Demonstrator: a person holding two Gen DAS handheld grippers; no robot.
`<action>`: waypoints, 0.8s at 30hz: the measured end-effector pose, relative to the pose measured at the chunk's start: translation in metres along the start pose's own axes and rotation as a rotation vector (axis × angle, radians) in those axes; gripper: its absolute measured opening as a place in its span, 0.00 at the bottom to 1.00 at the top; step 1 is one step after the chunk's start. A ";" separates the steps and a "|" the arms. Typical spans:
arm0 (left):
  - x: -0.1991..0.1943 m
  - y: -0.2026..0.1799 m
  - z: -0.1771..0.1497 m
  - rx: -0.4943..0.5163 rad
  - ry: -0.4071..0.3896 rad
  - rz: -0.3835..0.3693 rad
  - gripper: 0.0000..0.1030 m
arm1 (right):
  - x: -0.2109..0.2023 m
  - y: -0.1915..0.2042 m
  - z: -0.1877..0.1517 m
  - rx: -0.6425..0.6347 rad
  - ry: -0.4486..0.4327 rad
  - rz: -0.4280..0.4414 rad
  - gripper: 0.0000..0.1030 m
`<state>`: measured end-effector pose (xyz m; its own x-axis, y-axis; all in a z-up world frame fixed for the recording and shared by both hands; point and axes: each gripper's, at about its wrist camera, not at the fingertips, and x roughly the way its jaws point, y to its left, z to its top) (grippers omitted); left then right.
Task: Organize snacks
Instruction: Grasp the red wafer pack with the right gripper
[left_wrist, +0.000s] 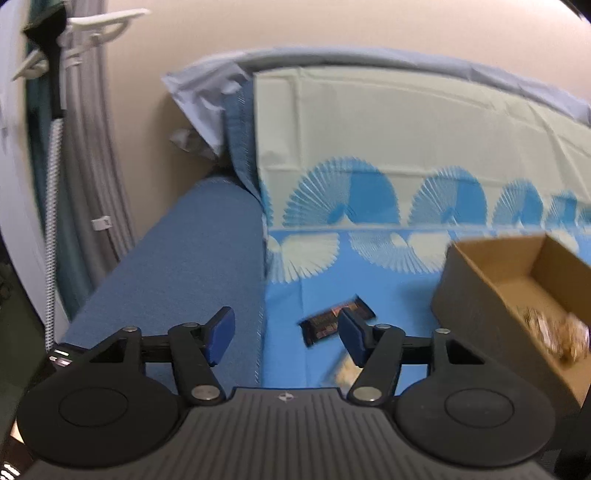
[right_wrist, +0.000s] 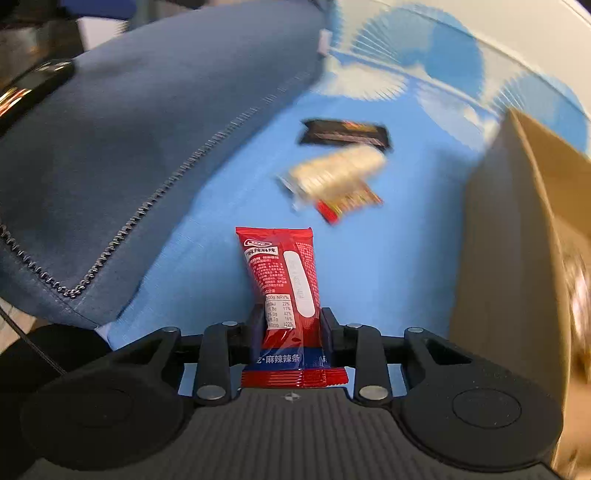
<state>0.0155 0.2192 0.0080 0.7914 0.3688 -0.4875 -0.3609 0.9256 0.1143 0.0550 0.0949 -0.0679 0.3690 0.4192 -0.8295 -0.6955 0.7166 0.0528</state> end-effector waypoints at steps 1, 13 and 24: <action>0.004 -0.005 -0.005 0.017 0.017 -0.011 0.70 | 0.000 -0.002 -0.004 0.036 0.001 -0.010 0.39; 0.115 -0.035 -0.023 0.068 0.227 -0.160 0.70 | 0.041 -0.016 -0.019 0.033 -0.068 -0.009 0.68; 0.199 -0.054 -0.044 0.045 0.403 -0.191 0.46 | 0.033 -0.011 -0.017 0.024 -0.055 0.009 0.45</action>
<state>0.1707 0.2389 -0.1329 0.5827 0.1364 -0.8012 -0.1979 0.9800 0.0229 0.0642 0.0912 -0.1051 0.3965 0.4554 -0.7971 -0.6841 0.7256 0.0742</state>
